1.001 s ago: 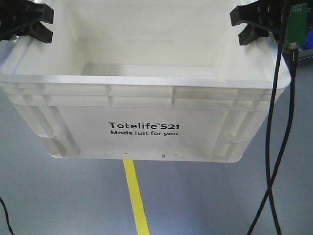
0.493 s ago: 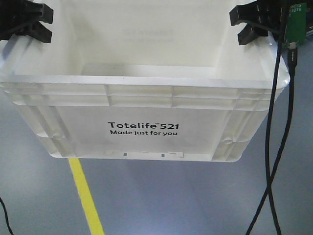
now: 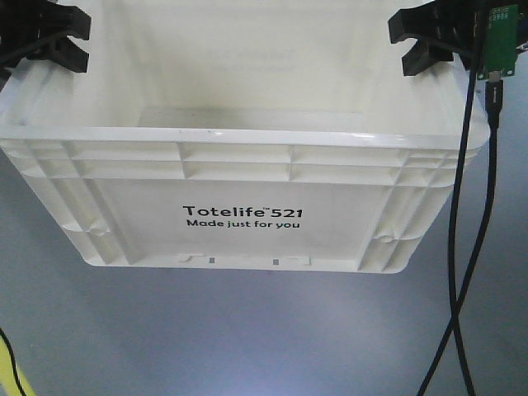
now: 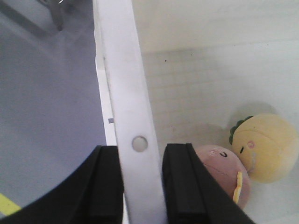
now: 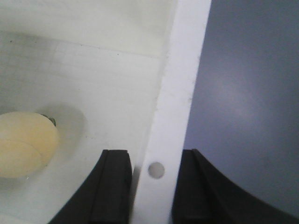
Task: Place moving items into box and shelve
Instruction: 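Hold the crate raised with both grippers while the base drives, then keep gripping the crate rims while the base drives past blue bins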
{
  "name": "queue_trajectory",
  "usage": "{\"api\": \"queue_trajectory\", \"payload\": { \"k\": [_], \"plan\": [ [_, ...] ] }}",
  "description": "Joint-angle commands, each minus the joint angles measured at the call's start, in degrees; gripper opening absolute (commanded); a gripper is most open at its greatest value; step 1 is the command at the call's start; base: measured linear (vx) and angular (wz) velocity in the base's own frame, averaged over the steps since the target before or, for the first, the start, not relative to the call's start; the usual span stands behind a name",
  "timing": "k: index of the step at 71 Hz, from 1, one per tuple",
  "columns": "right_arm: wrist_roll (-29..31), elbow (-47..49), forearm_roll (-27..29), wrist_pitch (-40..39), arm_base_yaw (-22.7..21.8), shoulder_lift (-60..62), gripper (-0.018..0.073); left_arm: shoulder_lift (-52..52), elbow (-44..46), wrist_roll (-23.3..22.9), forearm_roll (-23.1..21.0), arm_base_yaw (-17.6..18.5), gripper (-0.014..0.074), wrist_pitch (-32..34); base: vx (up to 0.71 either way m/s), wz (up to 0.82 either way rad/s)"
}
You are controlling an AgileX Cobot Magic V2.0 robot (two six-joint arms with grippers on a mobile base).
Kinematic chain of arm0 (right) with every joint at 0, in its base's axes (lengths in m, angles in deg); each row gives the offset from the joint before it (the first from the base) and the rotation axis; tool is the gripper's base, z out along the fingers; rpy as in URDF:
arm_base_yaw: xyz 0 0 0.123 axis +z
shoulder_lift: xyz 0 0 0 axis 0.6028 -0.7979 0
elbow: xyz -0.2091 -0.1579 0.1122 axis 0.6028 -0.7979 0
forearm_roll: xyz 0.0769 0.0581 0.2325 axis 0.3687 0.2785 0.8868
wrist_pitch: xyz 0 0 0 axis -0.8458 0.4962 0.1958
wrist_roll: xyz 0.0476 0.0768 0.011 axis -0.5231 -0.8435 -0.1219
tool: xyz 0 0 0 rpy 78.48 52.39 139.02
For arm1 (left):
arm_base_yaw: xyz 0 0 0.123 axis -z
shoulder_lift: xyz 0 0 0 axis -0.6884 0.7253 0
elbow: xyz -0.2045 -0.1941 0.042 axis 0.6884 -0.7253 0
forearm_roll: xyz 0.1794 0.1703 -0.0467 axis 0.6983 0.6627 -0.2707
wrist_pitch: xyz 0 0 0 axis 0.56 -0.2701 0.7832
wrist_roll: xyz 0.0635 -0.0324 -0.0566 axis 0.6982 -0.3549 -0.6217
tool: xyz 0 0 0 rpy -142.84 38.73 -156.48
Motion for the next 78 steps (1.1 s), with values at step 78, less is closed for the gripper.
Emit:
{"api": "queue_trajectory", "payload": {
  "k": [78],
  "plan": [
    [2.26, 2.47, 2.1, -6.27, 0.07, 2.85, -0.0012, -2.9, 2.54, 0.9, -3.42, 0.51, -0.0017, 6.85, 0.34, -0.48]
  ]
}}
